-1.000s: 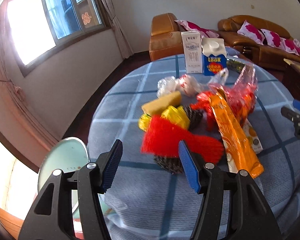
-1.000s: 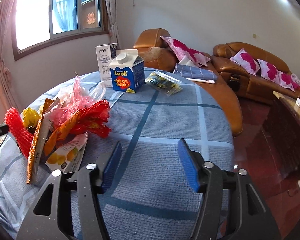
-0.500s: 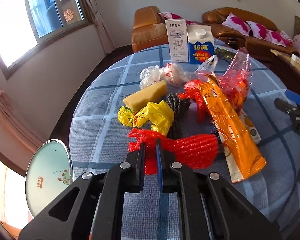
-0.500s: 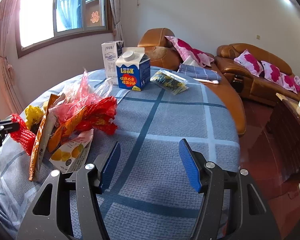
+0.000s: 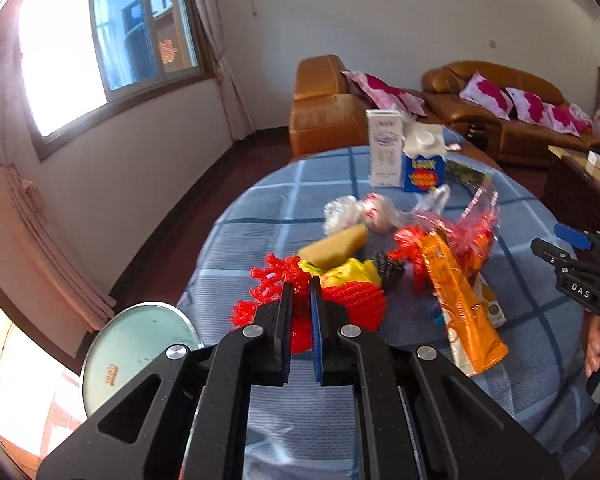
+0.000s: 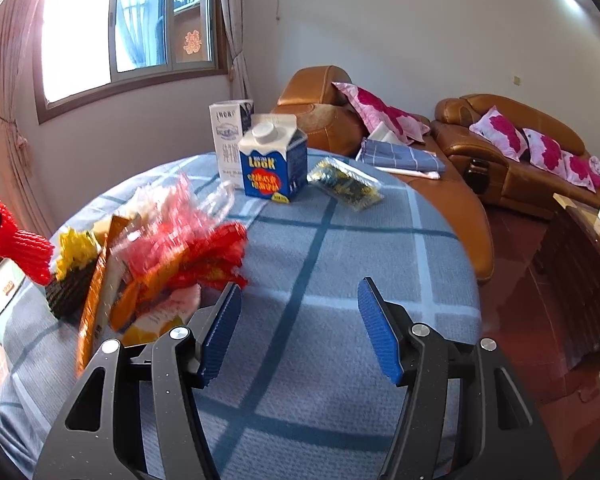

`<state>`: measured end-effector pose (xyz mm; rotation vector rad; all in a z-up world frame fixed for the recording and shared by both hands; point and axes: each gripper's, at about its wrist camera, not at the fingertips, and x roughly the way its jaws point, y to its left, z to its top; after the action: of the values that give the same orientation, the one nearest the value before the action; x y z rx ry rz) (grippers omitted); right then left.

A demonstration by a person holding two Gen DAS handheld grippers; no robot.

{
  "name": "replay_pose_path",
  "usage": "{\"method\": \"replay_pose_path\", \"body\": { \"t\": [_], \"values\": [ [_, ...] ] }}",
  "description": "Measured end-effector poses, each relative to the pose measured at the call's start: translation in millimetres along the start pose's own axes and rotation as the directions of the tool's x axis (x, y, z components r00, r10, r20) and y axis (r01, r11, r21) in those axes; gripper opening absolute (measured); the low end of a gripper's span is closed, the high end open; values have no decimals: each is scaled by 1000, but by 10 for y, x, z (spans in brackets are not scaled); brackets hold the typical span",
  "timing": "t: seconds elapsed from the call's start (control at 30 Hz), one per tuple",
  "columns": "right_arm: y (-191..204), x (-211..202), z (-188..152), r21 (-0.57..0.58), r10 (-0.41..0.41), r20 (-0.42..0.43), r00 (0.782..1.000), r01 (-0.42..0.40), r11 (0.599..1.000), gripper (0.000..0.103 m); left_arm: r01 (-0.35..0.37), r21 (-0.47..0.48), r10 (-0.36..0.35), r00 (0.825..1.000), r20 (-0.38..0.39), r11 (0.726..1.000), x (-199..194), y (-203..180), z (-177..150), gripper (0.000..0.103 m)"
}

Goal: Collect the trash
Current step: 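Grasp the red mesh bag with the left gripper while the right gripper grasps the pink plastic bag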

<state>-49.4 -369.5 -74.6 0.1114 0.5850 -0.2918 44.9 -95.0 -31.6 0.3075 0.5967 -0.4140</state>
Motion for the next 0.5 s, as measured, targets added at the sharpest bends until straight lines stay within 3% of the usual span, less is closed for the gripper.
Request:
{"method": "replay_pose_path", "body": {
  "t": [0.23,0.4,0.5],
  "values": [
    [202,15,236,11,50,44,998,-50,999,60,-84,-20,84,996,2,996,-33,246,-102,7],
    [429,185,419,-10,98,41,994,-98,995,60,-101,-38,100,995,-17,994,18,354,-167,8],
    [513,366,441,-8,138,-15,990,-138,990,46,-103,-44,102,994,-25,994,33,407,-201,8]
  ]
}}
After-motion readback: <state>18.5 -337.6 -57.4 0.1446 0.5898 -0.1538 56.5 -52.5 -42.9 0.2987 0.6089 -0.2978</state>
